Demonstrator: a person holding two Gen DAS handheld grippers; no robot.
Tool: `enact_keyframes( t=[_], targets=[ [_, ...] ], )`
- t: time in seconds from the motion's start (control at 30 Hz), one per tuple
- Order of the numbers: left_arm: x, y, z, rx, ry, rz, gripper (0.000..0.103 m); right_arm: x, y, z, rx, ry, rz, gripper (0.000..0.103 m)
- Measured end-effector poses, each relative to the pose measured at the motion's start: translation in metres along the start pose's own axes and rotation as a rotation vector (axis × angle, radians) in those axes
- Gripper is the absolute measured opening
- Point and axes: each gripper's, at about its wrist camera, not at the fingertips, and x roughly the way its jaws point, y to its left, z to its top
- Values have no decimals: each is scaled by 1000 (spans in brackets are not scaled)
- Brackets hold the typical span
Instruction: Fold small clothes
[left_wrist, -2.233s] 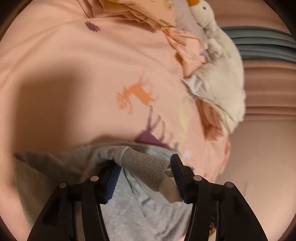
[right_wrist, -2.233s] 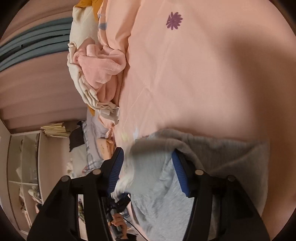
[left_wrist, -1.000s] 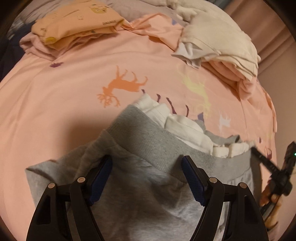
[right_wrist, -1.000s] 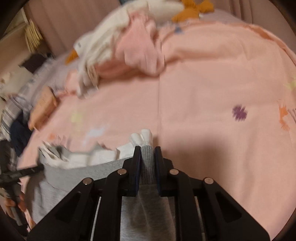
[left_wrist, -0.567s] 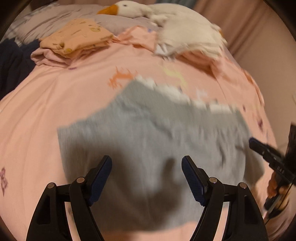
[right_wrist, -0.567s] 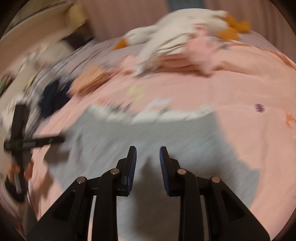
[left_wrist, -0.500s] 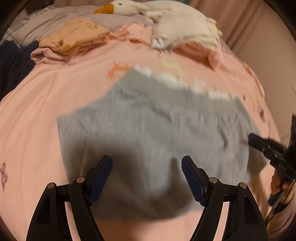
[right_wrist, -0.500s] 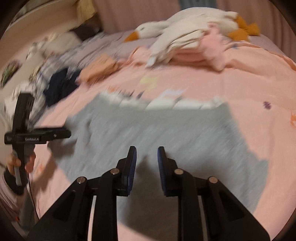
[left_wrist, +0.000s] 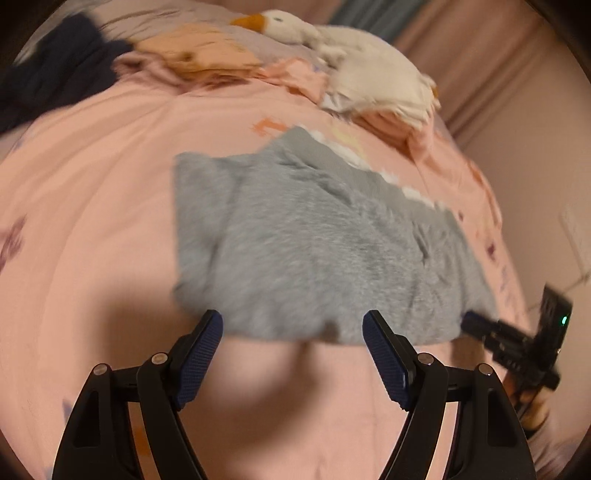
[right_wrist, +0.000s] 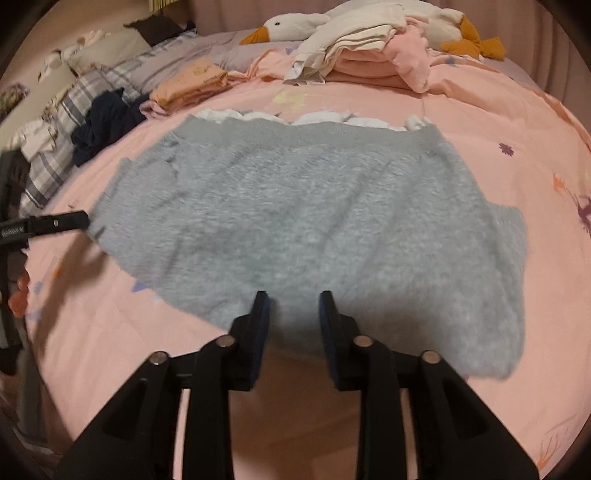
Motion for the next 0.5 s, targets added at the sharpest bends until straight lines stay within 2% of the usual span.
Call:
enact_keyframes(
  t=[0.07, 0.2, 0.3, 0.37, 0.5],
  targets=[
    [-5, 15, -5, -62, -4, 15, 83, -10, 2, -4, 23, -22, 38, 49],
    [0, 41, -11, -200, 12, -54, 83, -21, 11, -9, 41, -51, 84, 50],
    [5, 49, -10, -257, 1, -103, 84, -23, 16, -9, 65, -62, 132, 50],
    [11, 53, -4, -297, -18, -150, 93, -22, 19, -7, 78, -70, 156, 51],
    [26, 53, 15, -339, -31, -214, 97, -17, 22, -2, 106, -79, 190, 51]
  ],
)
